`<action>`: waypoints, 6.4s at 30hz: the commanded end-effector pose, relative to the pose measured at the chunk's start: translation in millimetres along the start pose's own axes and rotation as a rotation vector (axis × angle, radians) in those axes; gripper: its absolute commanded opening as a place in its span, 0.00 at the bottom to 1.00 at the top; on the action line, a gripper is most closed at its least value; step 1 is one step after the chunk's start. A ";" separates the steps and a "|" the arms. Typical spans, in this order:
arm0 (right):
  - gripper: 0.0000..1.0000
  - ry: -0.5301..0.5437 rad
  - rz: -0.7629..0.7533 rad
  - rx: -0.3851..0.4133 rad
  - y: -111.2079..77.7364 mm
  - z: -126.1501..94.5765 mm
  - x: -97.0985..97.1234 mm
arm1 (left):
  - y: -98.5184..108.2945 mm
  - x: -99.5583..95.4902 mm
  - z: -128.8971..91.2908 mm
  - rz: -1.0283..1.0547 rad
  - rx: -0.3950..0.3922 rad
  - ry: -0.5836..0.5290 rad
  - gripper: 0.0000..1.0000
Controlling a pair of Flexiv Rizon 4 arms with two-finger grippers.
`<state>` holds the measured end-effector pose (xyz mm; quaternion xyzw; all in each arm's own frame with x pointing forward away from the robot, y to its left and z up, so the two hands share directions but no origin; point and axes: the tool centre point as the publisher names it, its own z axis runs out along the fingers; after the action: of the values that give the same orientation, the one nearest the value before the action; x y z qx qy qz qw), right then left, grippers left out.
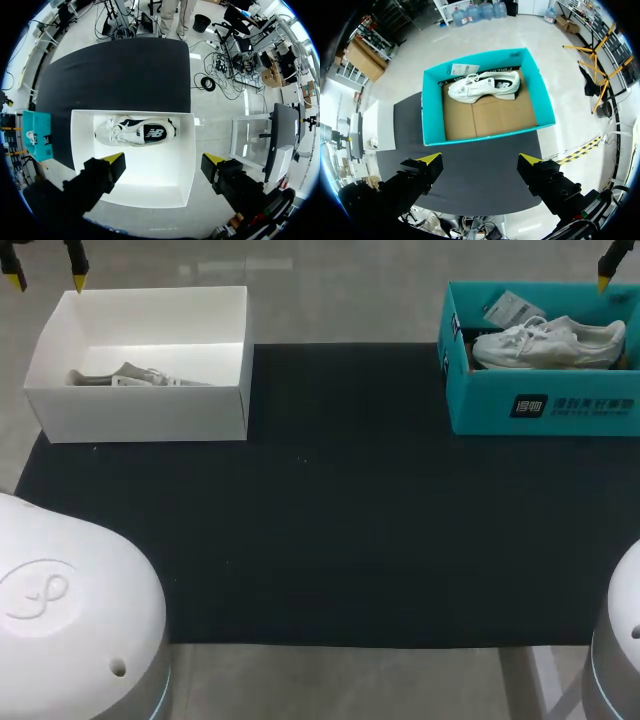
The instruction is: Take the shoe out of the shoebox, open the shoe tongue, remove and reinsert the insole, then place the shoe into the shoebox
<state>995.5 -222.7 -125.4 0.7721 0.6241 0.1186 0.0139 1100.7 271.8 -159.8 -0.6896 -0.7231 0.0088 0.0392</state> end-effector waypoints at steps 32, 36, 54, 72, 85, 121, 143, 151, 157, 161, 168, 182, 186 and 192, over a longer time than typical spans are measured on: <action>1.00 -0.314 -0.007 -0.097 139.9 136.9 -78.8 | 0.0 0.5 -0.5 0.001 0.000 0.001 1.00; 1.00 -0.307 0.021 -0.062 147.4 150.8 -89.4 | 0.0 0.5 -0.5 0.001 0.000 0.001 1.00; 1.00 -0.257 0.091 0.093 168.5 199.9 -100.5 | 0.0 0.5 -0.5 0.001 0.000 0.001 1.00; 0.94 -0.243 0.097 0.157 190.9 228.9 -125.0 | 0.0 0.5 -0.5 0.001 0.000 0.001 1.00; 0.90 -0.238 0.088 0.222 181.8 252.4 -129.7 | 0.0 0.5 -0.5 0.001 0.000 0.001 1.00; 0.00 -0.206 0.118 0.220 173.9 218.3 -140.4 | 0.0 0.5 -0.5 0.001 0.000 0.001 1.00; 0.00 -0.248 -0.011 0.036 161.2 72.4 -81.4 | 0.0 0.5 -0.5 0.001 0.000 0.001 1.00; 0.00 -0.231 -0.037 0.006 157.3 32.2 -66.7 | 0.0 0.5 -0.5 0.001 0.000 0.001 1.00; 0.00 -0.253 -0.053 -0.014 154.2 12.9 -59.7 | 0.0 0.5 -0.5 0.001 0.000 0.001 1.00; 0.00 -0.261 -0.051 -0.037 152.0 3.5 -57.1 | 0.0 0.5 -0.5 0.001 0.000 0.001 1.00; 0.00 -0.261 -0.051 -0.037 152.0 3.5 -57.1 | 0.0 0.5 -0.5 0.001 0.000 0.001 1.00; 0.00 -0.261 -0.051 -0.037 152.0 3.5 -57.1 | 0.0 0.5 -0.5 0.001 0.000 0.001 1.00; 0.00 -0.261 -0.051 -0.037 152.0 3.5 -57.1 | 0.0 0.5 -0.5 0.001 0.000 0.001 1.00; 0.00 -0.255 -0.065 -0.047 147.1 2.2 -53.3 | 0.0 0.5 -0.5 0.001 0.000 0.001 1.00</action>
<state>1133.6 -310.0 -112.9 0.7633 0.6360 0.0261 0.1102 1100.8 271.8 -159.8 -0.6896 -0.7231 0.0089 0.0393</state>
